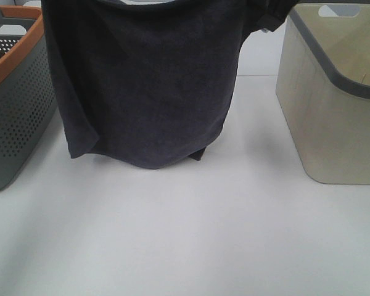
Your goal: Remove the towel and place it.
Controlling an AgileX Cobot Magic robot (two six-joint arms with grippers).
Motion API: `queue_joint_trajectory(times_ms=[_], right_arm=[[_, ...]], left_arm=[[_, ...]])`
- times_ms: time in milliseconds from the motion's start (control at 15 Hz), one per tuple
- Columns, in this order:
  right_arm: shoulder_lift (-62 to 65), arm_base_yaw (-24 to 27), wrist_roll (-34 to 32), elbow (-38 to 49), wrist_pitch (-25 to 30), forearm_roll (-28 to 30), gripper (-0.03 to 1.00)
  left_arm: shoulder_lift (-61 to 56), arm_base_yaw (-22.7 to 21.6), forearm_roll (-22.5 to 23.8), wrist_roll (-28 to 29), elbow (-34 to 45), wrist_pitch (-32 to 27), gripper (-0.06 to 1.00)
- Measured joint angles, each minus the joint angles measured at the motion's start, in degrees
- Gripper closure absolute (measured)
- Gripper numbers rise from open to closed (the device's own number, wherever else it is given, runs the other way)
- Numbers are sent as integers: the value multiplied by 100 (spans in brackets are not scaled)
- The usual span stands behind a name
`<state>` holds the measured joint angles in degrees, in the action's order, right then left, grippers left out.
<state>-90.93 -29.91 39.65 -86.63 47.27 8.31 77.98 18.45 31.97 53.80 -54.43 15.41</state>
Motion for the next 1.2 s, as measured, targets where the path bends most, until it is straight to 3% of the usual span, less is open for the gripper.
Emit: queue_joint_trajectory(times_ms=[200,400,600,733,933,1067,1133,1200], right_arm=[[-630,470,34,-751,-149,-6,94],[-1547,871,395,-2000,-206,-264,94],[-2166,991,447,-3042,-309,-413,94],[-2166,1014,338,-2871,-223,-372,94],[-1965,1031,264,-1759,-183,-350,94],[-1639,1054,264,-573,-447,-579,94],[-1249,1054,321,453,-733,-963,94],[-1094,1054,355,894,-848,-1134,94]], left_arm=[[900,-34,246,6,-934,-17,94],[2028,-533,309,172,-2235,206,94],[2613,-854,905,602,-3203,390,94],[2641,-865,1484,716,-2893,630,94],[2641,-865,1679,716,-1759,1438,94],[2647,-865,1828,716,-825,1942,94],[2653,-865,2126,716,-160,2183,94],[2653,-865,2286,733,103,2303,94]])
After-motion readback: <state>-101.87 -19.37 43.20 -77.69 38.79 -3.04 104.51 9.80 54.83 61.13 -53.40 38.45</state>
